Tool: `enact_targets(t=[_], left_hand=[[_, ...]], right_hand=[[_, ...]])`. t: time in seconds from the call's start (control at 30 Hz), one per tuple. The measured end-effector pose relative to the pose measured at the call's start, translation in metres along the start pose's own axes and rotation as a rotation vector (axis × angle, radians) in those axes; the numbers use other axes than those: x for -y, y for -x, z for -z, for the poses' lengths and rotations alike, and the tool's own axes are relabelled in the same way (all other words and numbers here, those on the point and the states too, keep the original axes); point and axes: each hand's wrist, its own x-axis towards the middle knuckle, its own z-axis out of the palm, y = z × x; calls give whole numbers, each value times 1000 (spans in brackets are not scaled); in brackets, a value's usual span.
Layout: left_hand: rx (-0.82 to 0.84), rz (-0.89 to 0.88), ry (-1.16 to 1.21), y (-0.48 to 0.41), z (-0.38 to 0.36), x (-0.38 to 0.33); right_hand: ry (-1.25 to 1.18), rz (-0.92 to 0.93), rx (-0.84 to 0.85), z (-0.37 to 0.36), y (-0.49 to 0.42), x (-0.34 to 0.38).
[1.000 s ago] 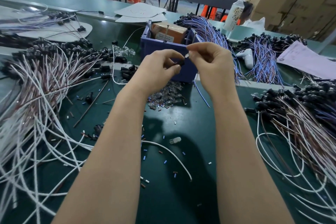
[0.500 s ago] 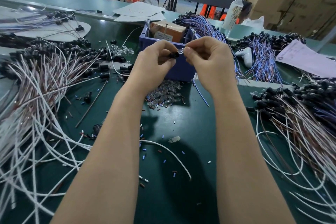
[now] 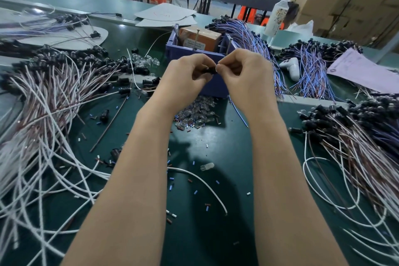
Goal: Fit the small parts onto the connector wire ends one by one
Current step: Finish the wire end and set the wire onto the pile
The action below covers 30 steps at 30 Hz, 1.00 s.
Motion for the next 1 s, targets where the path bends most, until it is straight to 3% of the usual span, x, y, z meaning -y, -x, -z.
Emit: enact_targets(t=[0.5,0.7,1.0], left_hand=[[54,-66,-47,-1,-1,-8],[20,14,61,0,3,-4],[2,-13,-96,1,-1,-10]], right_hand=[[-71,-37,121,13,-4,-11],[-634,-270,69,2,0,-17],[-871,-418,72,-11,5,-25]])
